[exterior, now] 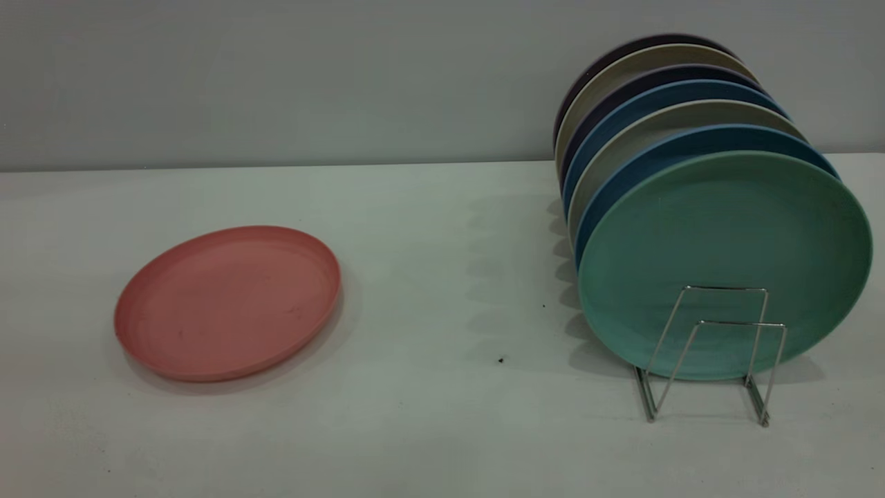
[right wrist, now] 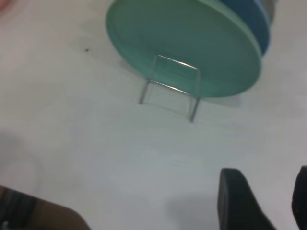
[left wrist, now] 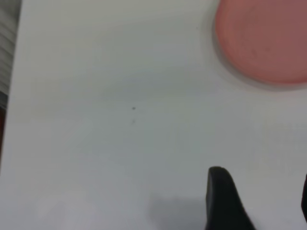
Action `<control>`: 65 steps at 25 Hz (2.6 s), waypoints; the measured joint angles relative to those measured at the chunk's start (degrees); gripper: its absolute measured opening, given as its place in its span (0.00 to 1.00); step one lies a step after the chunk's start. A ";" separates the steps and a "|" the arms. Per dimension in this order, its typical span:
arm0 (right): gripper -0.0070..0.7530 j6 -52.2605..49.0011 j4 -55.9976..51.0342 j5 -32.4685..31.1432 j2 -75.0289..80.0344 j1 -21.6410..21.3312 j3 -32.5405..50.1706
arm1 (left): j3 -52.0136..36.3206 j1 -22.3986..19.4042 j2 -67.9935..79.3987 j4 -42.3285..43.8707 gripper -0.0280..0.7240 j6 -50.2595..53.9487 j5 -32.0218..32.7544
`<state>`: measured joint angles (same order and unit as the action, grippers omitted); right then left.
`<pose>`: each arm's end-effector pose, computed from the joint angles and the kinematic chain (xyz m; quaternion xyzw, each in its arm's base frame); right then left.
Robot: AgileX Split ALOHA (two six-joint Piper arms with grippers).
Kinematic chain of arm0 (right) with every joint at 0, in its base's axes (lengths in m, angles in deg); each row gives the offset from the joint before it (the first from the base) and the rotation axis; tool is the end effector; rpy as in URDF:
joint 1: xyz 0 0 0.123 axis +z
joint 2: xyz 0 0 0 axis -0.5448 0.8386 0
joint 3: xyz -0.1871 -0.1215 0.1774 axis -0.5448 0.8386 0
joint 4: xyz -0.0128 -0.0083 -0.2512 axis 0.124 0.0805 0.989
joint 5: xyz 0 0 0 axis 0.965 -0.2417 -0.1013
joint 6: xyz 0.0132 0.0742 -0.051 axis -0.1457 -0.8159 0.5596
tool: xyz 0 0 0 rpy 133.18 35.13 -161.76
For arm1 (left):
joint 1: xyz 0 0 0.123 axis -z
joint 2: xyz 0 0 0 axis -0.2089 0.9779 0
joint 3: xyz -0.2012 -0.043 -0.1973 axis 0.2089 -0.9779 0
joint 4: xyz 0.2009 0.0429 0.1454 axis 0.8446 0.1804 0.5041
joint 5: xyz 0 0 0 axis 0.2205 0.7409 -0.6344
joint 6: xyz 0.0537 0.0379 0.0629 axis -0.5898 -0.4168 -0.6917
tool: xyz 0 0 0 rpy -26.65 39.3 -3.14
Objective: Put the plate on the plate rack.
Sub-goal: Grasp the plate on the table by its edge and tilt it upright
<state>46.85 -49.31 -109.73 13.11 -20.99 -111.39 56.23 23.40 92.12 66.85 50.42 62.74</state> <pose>0.1301 0.0351 0.3002 -0.1419 0.9215 0.0623 0.3561 0.1275 -0.0056 0.2716 0.0288 0.9153 0.0522 0.3983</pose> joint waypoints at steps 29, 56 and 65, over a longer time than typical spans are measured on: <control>0.40 15.86 -17.67 6.08 17.56 0.06 -1.07 | 18.24 -14.00 55.15 -1.30 0.61 1.78 -21.47; 0.40 22.15 -27.08 12.97 22.41 0.06 -1.08 | 37.51 -14.00 82.29 -21.95 0.59 -13.50 -24.71; 0.40 22.15 -27.30 13.51 22.41 0.06 -1.08 | 37.62 -14.00 86.41 -22.06 0.56 -13.99 -27.44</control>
<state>69.00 -76.61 -96.22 35.51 -20.93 -112.47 93.85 9.40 178.53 44.79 36.42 35.30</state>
